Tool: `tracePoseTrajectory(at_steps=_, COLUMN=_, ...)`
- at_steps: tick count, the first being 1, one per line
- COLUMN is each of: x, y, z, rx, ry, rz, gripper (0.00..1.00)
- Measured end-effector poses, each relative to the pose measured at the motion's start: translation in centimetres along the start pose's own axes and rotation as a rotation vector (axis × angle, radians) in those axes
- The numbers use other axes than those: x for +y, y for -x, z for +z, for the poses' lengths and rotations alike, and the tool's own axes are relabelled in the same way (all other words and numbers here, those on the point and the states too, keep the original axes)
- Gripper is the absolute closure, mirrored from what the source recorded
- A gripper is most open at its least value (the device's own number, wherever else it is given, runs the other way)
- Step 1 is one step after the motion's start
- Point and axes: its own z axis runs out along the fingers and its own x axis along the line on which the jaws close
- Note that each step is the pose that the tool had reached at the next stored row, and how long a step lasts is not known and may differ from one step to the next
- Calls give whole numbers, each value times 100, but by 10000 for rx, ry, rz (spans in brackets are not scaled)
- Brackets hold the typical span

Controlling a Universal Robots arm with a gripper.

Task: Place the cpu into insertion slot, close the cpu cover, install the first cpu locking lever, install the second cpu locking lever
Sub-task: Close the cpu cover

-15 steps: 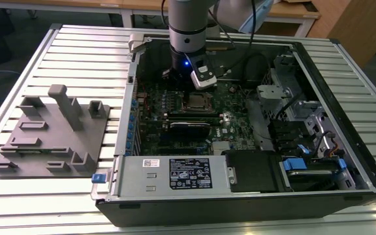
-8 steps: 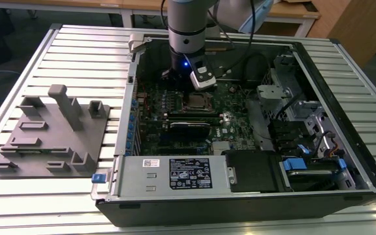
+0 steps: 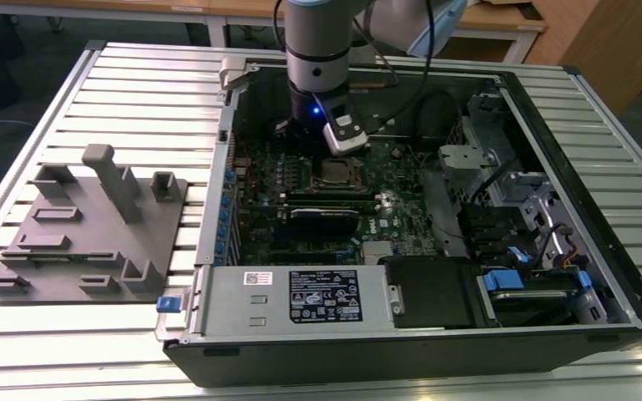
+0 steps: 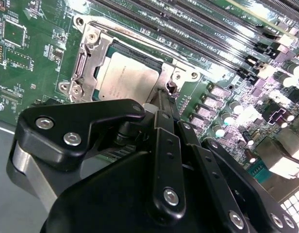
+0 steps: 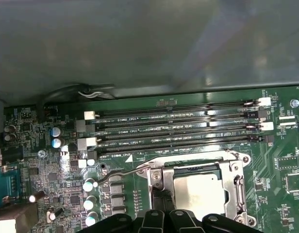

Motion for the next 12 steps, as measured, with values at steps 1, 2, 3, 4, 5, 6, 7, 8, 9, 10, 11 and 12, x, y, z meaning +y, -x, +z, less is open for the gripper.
tracePoseTrajectory(at_steps=1, x=-1, y=-3, z=5, rx=0, ry=-3, rz=0, gripper=90)
tracePoseTrajectory(at_steps=2, x=-2, y=-5, z=8, rx=0, ry=-6, rz=-1, gripper=90)
tracePoseTrajectory(at_steps=3, x=-2, y=-6, z=8, rx=0, ry=-6, rz=-2, gripper=90)
tracePoseTrajectory(at_steps=4, x=-2, y=-6, z=8, rx=0, ry=-6, rz=-2, gripper=90)
tracePoseTrajectory(at_steps=5, x=-2, y=-6, z=9, rx=-1, ry=-5, rz=-1, gripper=90)
tracePoseTrajectory(at_steps=6, x=-1, y=-6, z=10, rx=-3, ry=-2, rz=0, gripper=90)
tracePoseTrajectory(at_steps=7, x=-2, y=-7, z=11, rx=-2, ry=-4, rz=-1, gripper=90)
tracePoseTrajectory(at_steps=8, x=-2, y=-7, z=14, rx=-1, ry=-4, rz=-1, gripper=90)
tracePoseTrajectory(at_steps=9, x=-2, y=-7, z=16, rx=0, ry=-6, rz=-1, gripper=90)
tracePoseTrajectory(at_steps=10, x=-2, y=-8, z=16, rx=0, ry=-6, rz=-1, gripper=90)
tracePoseTrajectory(at_steps=11, x=-2, y=-7, z=17, rx=0, ry=-7, rz=-1, gripper=90)
tracePoseTrajectory(at_steps=12, x=-2, y=-7, z=18, rx=0, ry=-6, rz=-1, gripper=90)
